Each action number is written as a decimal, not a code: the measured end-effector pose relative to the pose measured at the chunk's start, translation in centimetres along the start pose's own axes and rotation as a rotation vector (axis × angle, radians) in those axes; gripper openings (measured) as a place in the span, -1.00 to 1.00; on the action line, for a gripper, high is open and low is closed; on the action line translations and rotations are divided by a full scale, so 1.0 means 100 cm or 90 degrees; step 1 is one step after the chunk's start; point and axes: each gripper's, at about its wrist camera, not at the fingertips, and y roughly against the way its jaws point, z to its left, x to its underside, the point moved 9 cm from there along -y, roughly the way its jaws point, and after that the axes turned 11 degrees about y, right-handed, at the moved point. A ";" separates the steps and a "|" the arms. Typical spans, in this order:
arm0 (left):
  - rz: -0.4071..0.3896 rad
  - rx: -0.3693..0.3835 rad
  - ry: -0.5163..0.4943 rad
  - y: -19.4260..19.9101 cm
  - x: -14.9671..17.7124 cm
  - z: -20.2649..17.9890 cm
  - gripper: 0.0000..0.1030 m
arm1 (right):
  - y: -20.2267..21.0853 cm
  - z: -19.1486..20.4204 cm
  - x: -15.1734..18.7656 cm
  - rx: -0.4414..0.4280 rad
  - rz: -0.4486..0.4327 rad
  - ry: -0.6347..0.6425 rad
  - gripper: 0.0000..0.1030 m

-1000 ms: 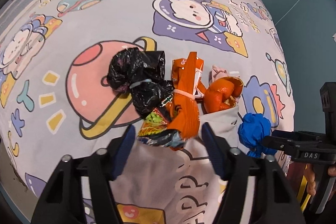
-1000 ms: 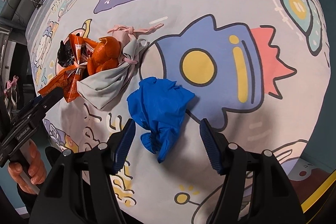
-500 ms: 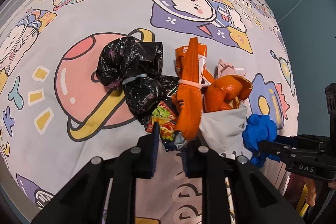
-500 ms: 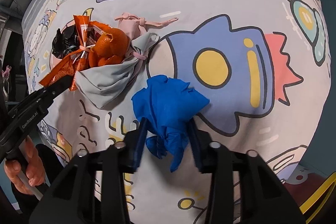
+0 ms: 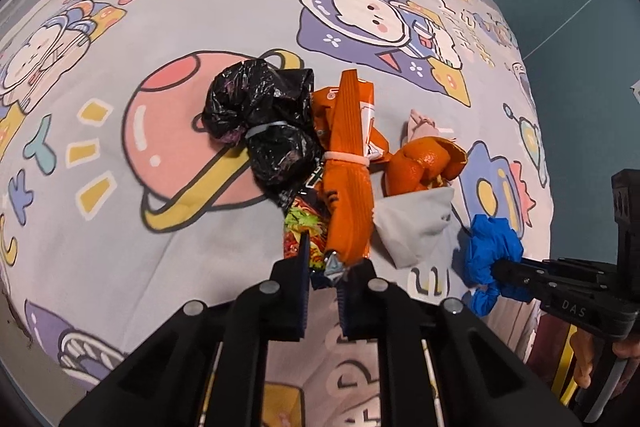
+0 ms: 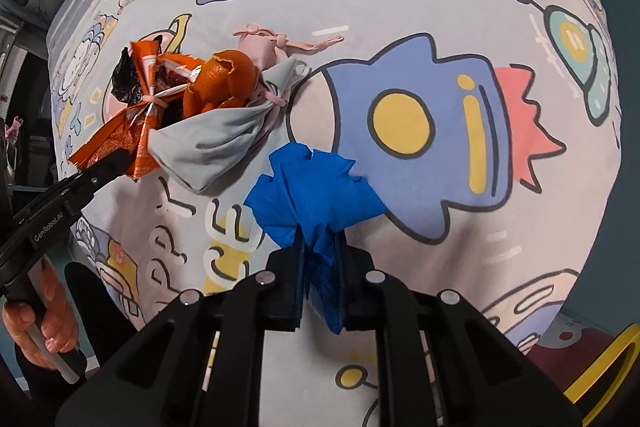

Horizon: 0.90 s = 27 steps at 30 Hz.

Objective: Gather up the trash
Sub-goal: 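Lift and carry the orange wrapper and blue glove over the yellow bin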

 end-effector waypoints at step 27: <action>-0.048 -0.008 -0.013 0.089 0.052 0.026 -0.81 | 0.051 0.001 0.049 -0.044 -0.052 -0.016 -0.78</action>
